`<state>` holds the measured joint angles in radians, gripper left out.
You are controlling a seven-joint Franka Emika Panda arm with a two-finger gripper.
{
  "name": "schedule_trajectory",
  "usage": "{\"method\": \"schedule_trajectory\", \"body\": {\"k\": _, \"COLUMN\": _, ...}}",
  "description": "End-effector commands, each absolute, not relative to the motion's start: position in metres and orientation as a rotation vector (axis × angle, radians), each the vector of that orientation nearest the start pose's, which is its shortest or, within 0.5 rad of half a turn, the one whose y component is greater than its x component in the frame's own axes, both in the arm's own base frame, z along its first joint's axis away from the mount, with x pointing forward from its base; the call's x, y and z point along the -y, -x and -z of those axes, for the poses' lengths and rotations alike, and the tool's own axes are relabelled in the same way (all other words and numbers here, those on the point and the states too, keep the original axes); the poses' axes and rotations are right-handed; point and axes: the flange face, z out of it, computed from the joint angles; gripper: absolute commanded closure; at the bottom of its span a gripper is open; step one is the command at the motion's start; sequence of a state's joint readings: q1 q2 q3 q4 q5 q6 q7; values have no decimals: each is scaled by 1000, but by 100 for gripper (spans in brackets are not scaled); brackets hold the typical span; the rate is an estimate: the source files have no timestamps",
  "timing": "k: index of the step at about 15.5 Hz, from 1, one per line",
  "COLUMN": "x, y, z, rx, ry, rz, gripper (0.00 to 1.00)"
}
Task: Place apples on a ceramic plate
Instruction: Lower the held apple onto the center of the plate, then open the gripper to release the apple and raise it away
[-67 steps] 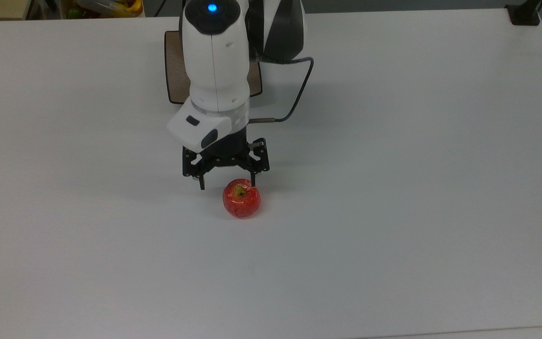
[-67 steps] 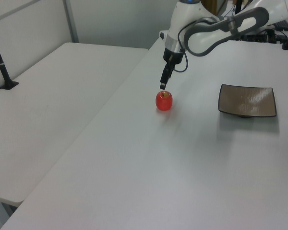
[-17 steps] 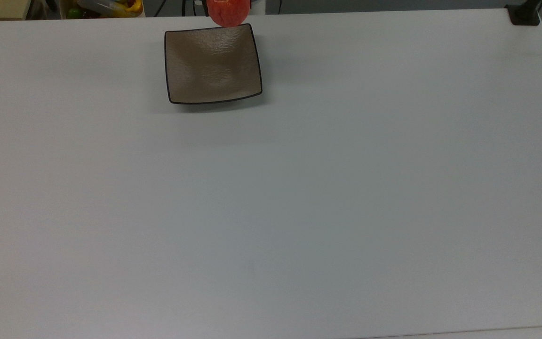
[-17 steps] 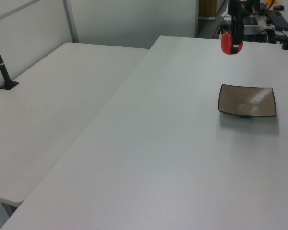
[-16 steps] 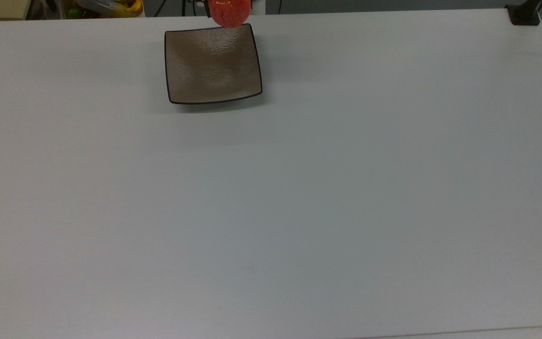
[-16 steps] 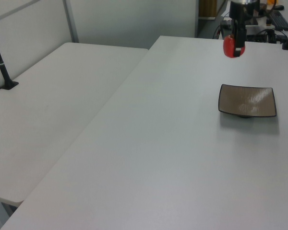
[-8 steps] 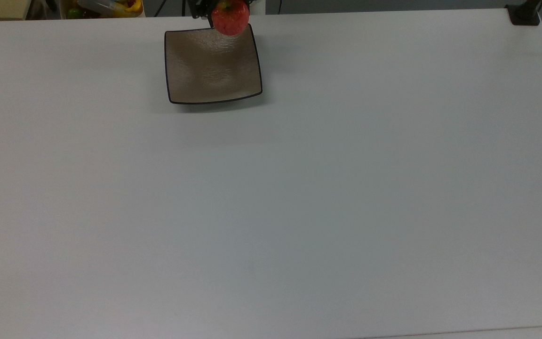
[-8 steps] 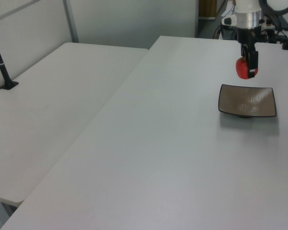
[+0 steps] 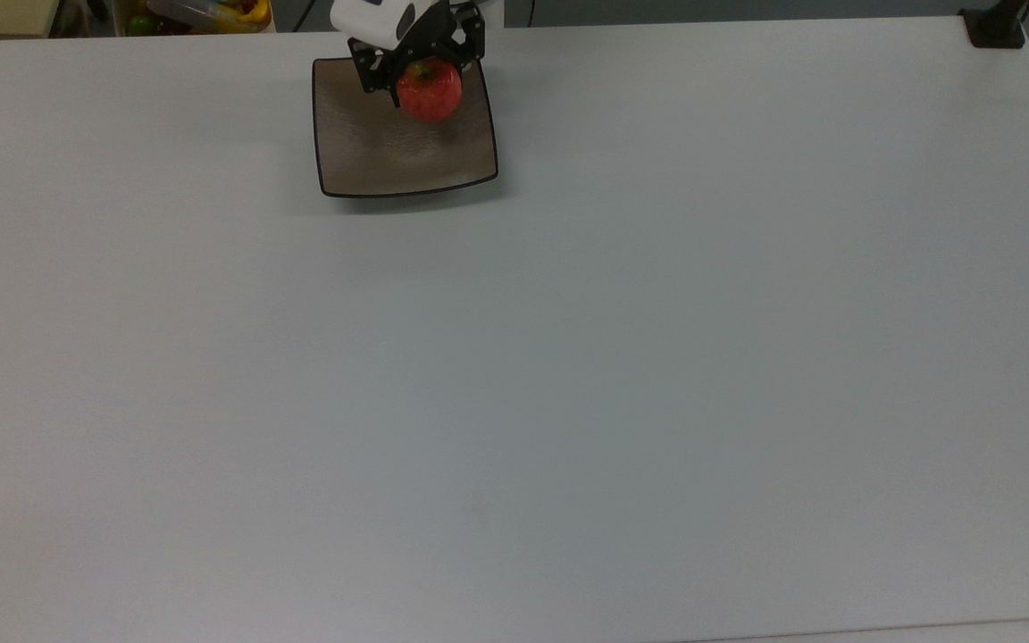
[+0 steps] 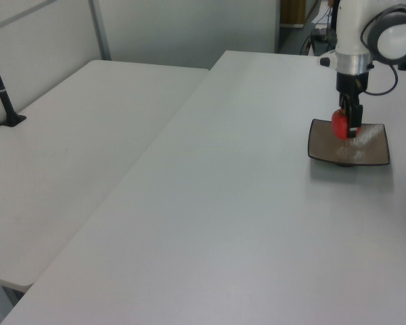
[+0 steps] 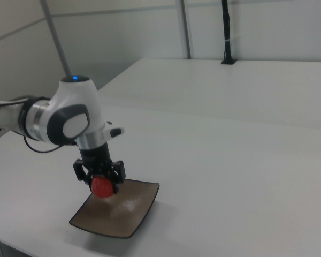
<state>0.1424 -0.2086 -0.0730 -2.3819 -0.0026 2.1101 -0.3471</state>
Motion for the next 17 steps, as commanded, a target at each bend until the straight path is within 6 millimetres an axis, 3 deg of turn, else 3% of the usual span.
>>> {"method": "schedule_trajectory", "body": {"k": 1, "x": -19, "y": -462, "z": -371, "rx": 666, "ry": 3059, "rz": -22, "gripper": 42}}
{"method": "schedule_trajectory", "body": {"k": 6, "x": -11, "y": -467, "z": -334, "rx": 665, "ry": 3079, "rz": -17, "gripper": 41}}
{"method": "schedule_trajectory", "body": {"k": 9, "x": -9, "y": -466, "z": -333, "rx": 662, "ry": 3079, "rz": -34, "gripper": 30}}
{"method": "schedule_trajectory", "body": {"k": 12, "x": -3, "y": -466, "z": -336, "rx": 636, "ry": 3084, "rz": -30, "gripper": 0}}
{"method": "schedule_trajectory", "body": {"k": 17, "x": -4, "y": -470, "z": -348, "rx": 621, "ry": 3088, "rz": -30, "gripper": 0}}
